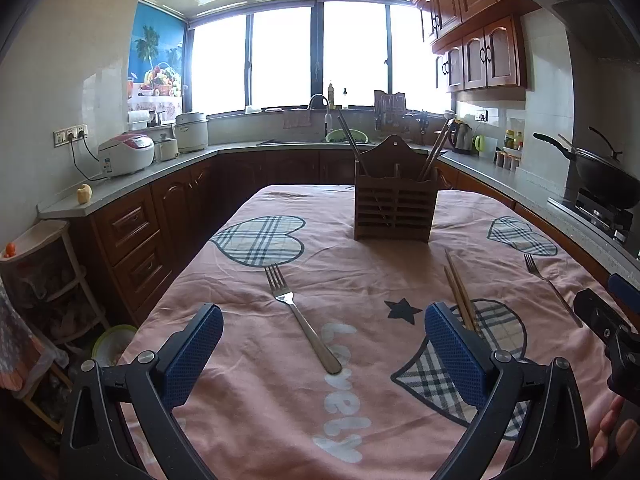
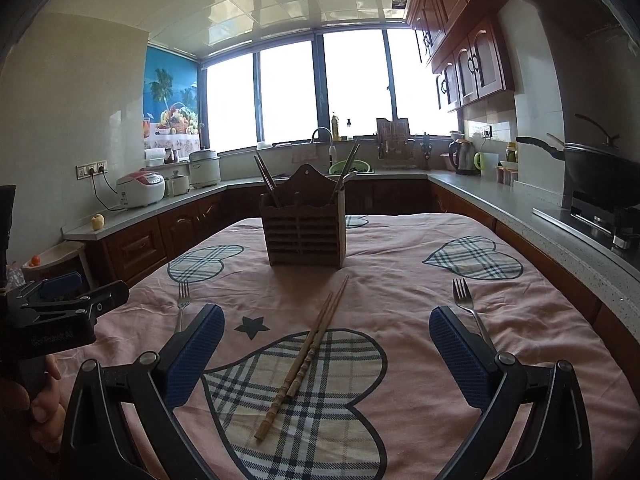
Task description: Organize utensils
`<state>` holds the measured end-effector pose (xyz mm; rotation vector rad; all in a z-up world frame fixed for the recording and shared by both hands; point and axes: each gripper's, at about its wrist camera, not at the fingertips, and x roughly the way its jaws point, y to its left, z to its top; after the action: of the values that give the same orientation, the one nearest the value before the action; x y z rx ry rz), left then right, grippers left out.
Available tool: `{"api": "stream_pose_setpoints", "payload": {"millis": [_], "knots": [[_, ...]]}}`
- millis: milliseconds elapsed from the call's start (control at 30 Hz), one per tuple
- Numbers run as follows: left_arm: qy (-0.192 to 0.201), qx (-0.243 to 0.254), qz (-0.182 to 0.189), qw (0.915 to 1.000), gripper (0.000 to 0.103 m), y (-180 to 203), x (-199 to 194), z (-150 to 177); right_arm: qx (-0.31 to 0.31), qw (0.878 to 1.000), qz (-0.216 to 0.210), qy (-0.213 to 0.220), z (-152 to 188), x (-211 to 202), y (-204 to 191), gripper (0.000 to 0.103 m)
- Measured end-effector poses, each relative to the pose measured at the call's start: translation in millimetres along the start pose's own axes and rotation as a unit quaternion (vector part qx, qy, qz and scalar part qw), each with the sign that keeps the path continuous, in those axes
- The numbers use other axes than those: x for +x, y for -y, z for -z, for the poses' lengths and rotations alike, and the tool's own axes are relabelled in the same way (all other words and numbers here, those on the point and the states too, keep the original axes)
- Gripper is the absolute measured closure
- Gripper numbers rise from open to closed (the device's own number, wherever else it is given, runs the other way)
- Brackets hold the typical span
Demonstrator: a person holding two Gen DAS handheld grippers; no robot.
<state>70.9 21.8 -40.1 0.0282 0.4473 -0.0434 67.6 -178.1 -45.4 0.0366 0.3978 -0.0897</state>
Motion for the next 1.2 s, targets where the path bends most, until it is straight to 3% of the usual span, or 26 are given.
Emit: {"api": "stream_pose_setpoints", "payload": {"millis": [433,1200], "knots": [[0.025,0.005,0.0,0.9997,0.001,-4,-8,22,-0.003,1.0,-0.012,0.023,10,-9,-2,0.0],[0.019,0.004,0.001,0.9998,0.001,-4,-7,24,-0.007,1.0,-0.01,0.025,10,-11,-4,0.0]]}}
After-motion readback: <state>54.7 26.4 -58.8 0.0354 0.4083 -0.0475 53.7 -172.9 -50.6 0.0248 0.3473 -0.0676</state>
